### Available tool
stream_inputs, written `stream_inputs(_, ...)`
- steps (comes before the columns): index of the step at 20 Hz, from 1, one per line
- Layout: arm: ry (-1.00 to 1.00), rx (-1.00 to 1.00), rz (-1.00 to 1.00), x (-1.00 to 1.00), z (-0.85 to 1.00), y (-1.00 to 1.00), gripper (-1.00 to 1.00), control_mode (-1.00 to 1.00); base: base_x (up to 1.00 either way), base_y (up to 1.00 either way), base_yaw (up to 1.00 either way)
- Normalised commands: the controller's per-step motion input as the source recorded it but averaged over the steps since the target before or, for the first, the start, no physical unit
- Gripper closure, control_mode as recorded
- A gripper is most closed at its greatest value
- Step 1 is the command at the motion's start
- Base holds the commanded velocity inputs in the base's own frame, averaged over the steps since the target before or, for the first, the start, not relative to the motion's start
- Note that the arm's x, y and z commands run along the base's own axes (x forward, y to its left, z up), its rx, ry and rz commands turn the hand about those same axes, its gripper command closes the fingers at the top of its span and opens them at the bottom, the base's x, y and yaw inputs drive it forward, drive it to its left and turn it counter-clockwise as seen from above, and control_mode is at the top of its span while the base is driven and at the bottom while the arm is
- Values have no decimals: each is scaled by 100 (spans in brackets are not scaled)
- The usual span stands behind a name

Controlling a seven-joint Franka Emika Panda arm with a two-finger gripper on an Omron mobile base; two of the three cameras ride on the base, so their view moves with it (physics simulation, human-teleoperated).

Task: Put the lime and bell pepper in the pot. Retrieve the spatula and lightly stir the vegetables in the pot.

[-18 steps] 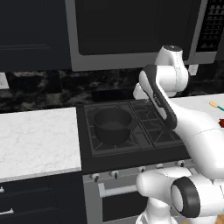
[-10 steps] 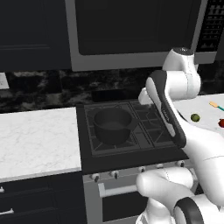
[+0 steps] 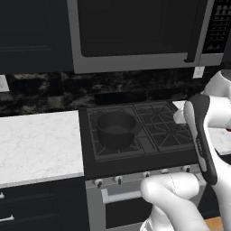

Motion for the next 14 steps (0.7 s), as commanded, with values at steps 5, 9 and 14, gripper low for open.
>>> stream_inputs(5,-3,0,-2,0,-2,-100,-100,-100,0,0,0)
stream_inputs(9,-3,0,-2,10,-12,-98,-100,-100,0,0,0)
stream_inputs(14,0,0,-1,11,-13,-93,-100,-100,0,0,0)
